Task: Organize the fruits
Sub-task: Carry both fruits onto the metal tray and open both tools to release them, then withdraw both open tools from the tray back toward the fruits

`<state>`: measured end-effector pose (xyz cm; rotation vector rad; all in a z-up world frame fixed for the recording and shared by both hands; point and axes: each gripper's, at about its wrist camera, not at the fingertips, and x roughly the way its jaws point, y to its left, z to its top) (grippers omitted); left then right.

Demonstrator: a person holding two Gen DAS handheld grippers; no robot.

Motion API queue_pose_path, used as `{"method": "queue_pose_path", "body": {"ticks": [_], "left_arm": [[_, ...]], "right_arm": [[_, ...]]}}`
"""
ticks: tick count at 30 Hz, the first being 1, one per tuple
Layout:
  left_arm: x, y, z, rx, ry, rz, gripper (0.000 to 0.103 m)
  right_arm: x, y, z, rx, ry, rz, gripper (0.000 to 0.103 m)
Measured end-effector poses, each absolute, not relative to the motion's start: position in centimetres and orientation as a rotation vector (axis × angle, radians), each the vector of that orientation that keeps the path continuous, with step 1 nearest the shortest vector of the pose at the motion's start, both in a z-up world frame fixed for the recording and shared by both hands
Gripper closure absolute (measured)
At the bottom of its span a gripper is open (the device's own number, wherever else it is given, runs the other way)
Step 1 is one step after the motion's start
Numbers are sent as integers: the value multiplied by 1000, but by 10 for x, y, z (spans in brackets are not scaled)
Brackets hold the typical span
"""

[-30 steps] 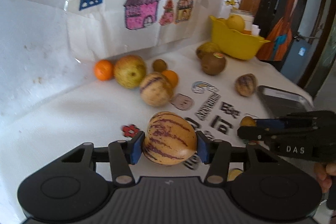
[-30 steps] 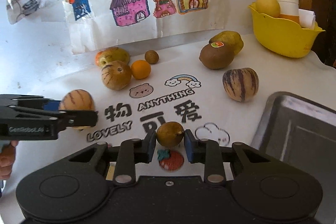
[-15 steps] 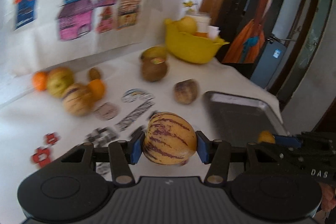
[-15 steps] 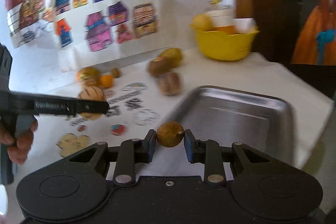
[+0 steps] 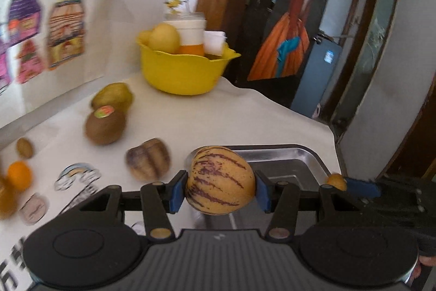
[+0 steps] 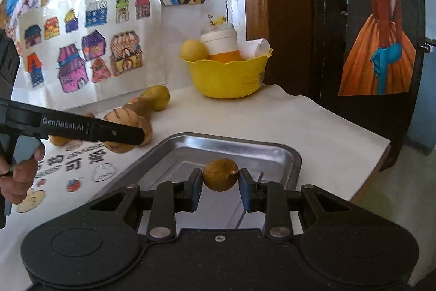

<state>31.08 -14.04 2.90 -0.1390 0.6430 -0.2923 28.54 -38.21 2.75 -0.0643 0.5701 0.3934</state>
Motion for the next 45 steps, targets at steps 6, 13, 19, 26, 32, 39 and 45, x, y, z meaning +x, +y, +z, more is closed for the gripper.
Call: {"method": "queue_pose_path", "body": {"ticks": [6, 13, 19, 26, 32, 39, 45], "left_arm": [[338, -161, 13, -102, 697, -325, 47], [353, -166, 1, -83, 737, -329, 47], [358, -166, -5, -80, 752, -334, 47], [360, -164, -2, -94, 764, -333, 46], [352, -159, 9, -108, 706, -305, 31], [318, -147, 26, -148, 636, -254, 5], [277, -136, 42, -77, 582, -235, 1]], "right_arm": [[316, -380, 13, -100, 602, 380, 72], [334, -380, 1, -122, 638, 375, 72], [336, -379, -3, -117, 644, 374, 72], [332, -377, -2, -136, 642, 375, 66], [319, -379, 0, -130, 626, 356, 52], [289, -374, 13, -133, 579, 347, 24], [253, -361, 31, -149, 530, 360, 8]]}}
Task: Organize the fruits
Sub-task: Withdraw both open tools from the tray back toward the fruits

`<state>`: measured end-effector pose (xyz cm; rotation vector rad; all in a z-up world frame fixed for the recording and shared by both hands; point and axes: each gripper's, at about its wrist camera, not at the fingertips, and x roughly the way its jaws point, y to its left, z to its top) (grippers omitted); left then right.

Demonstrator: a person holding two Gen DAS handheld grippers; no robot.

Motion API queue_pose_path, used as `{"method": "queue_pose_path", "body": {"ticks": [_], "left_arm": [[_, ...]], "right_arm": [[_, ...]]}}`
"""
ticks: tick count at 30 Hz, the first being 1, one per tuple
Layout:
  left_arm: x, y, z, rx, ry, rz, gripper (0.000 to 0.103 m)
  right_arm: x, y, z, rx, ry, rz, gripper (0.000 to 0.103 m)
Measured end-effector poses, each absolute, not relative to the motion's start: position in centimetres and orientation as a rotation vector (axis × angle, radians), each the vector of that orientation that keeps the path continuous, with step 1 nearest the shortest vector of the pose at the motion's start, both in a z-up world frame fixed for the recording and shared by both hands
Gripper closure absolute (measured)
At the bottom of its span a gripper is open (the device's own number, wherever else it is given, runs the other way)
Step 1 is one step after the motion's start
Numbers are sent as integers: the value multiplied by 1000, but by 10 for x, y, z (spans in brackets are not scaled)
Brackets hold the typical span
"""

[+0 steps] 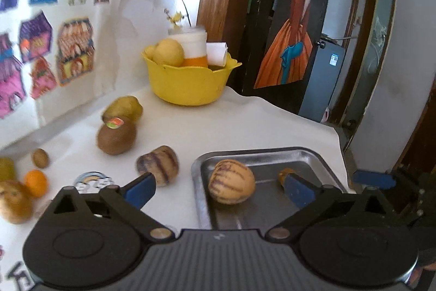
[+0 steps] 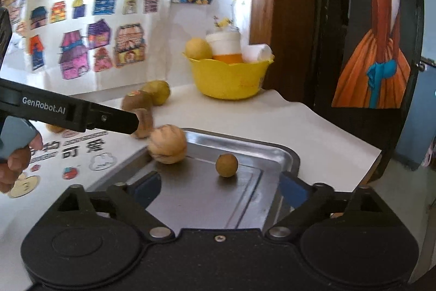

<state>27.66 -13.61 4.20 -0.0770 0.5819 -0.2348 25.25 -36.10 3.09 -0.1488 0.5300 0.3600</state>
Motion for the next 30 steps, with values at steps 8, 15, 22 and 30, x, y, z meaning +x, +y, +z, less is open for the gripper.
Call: {"method": "queue_pose_path", "body": {"ticks": [8, 15, 22, 30], "left_arm": [[217, -101, 57, -99, 554, -179, 0], [172, -64, 51, -148, 570, -127, 0], [141, -41, 36, -73, 581, -93, 0], [114, -7, 22, -89, 626, -60, 0]], "right_arm": [[199, -337, 52, -202, 490, 402, 1], [159, -309, 60, -215, 487, 436, 1], [125, -277, 50, -197, 483, 413, 1], [93, -246, 31, -137, 524, 359, 1]]}}
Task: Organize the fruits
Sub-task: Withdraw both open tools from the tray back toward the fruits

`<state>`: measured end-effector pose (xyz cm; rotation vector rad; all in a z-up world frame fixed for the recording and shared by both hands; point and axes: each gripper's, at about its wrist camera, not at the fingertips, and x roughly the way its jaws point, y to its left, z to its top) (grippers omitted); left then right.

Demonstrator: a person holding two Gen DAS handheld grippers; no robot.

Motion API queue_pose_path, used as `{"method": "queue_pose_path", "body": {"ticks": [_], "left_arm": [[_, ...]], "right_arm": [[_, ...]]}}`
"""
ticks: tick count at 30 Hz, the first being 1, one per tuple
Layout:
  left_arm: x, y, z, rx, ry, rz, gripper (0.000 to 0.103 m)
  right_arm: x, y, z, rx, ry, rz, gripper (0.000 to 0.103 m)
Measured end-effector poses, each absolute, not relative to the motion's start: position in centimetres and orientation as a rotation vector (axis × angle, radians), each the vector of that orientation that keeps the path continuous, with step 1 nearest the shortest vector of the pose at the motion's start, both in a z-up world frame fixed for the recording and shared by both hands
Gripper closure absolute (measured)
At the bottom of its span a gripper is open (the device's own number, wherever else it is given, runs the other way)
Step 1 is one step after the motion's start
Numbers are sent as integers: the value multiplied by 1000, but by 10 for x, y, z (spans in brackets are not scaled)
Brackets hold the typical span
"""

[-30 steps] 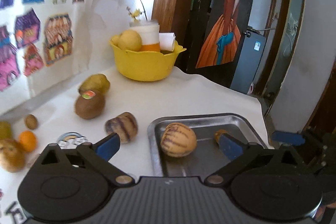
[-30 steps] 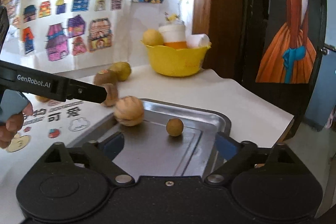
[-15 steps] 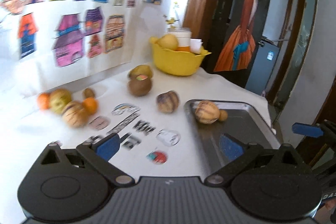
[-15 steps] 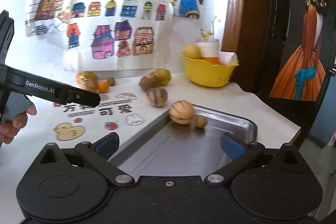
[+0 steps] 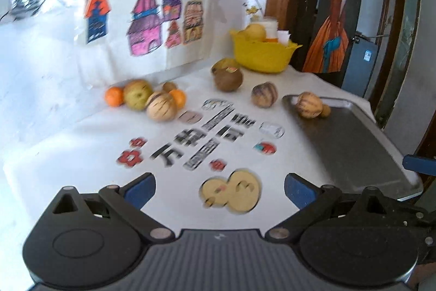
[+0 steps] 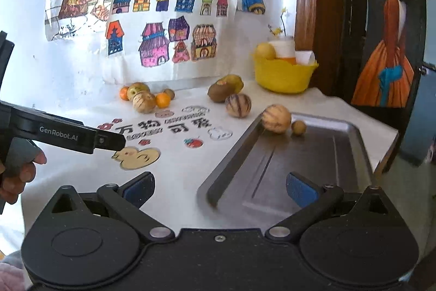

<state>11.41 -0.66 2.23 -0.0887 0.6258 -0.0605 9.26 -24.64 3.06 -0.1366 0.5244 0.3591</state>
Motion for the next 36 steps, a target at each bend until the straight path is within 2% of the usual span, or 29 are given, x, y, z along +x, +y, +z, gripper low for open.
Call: {"method": "queue_pose_path", "body": {"ticks": [18, 36], "left_arm": [[68, 39, 13, -89, 656, 47, 0], [83, 80, 13, -123, 656, 114, 0]], "right_arm": [[52, -200, 16, -123, 627, 352, 1], [71, -164, 7, -173, 635, 467, 1]]}}
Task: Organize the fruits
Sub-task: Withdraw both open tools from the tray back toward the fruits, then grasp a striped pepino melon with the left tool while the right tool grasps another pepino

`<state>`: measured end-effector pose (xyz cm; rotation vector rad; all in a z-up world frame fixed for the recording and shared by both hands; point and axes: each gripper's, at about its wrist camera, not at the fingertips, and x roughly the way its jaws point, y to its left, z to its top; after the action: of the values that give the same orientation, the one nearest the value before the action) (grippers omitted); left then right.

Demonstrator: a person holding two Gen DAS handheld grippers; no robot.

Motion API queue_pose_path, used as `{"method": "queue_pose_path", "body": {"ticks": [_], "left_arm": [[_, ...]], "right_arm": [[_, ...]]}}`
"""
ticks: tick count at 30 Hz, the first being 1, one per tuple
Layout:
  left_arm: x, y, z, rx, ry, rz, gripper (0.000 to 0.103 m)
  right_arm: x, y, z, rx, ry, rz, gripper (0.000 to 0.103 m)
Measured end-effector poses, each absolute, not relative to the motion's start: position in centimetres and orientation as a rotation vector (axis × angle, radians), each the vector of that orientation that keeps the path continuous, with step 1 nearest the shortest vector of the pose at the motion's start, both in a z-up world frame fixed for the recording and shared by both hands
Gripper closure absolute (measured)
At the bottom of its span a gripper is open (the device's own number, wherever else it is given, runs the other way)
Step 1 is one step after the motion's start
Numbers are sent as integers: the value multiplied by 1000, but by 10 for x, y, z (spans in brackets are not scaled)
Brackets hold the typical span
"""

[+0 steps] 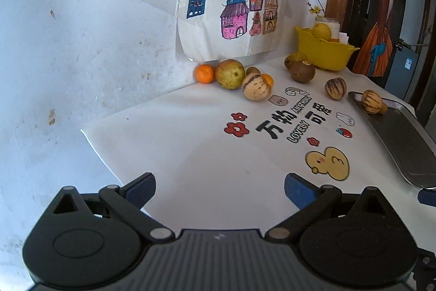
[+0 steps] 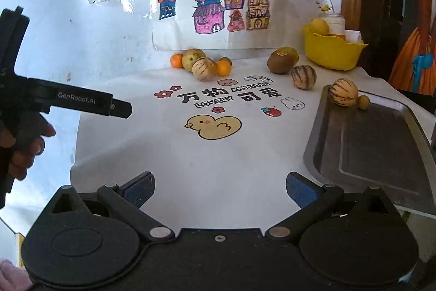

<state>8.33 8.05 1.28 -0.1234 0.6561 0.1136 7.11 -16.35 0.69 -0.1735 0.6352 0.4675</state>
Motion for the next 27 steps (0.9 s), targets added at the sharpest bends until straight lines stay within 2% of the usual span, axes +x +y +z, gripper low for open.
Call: {"method": "queue_pose_path", "body": {"ticks": [10, 17, 27], "left_arm": [[124, 91, 18, -154, 632, 79, 0], [164, 92, 28, -233, 625, 61, 0], [217, 83, 26, -270, 654, 90, 0]], "right_arm": [[121, -168, 35, -205, 629, 507, 1], [154, -170, 59, -345, 568, 548, 1], [233, -165, 50, -461, 610, 591, 1]]}}
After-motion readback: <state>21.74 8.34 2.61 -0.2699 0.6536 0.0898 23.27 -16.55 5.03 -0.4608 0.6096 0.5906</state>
